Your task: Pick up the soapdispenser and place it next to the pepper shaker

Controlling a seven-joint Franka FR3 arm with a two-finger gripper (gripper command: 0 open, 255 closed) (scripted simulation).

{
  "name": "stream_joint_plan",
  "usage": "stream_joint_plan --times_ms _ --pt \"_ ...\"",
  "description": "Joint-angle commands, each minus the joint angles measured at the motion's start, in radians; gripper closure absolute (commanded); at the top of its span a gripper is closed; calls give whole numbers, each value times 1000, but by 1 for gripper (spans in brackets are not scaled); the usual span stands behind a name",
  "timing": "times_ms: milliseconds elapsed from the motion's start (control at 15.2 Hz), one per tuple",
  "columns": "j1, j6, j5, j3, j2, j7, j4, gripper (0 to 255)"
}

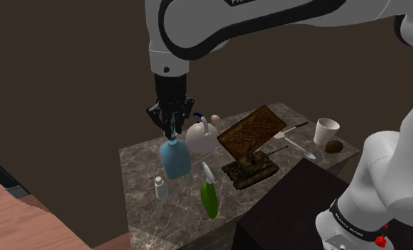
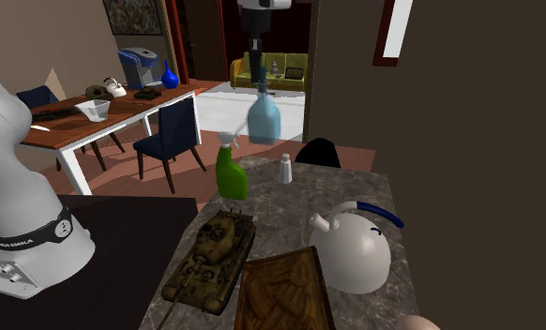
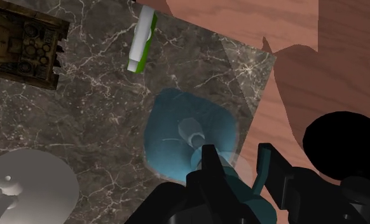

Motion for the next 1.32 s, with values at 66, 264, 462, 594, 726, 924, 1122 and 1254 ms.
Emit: stream_joint_plan --times_ms 66,264,462,594,726,924,1122,1254 --pt "1 44 2 1 3 -5 -41 255" --pt "1 83 3 1 9 -9 -74 255" --pt "2 122 4 2 16 -14 -105 255" --pt "3 148 4 2 23 -17 -125 255" --pt "3 173 5 3 30 -19 -144 255" --pt "4 212 5 4 42 -23 -170 255" --pt "5 250 6 4 55 -27 -195 255" --pt "6 275 6 5 66 -30 -210 255"
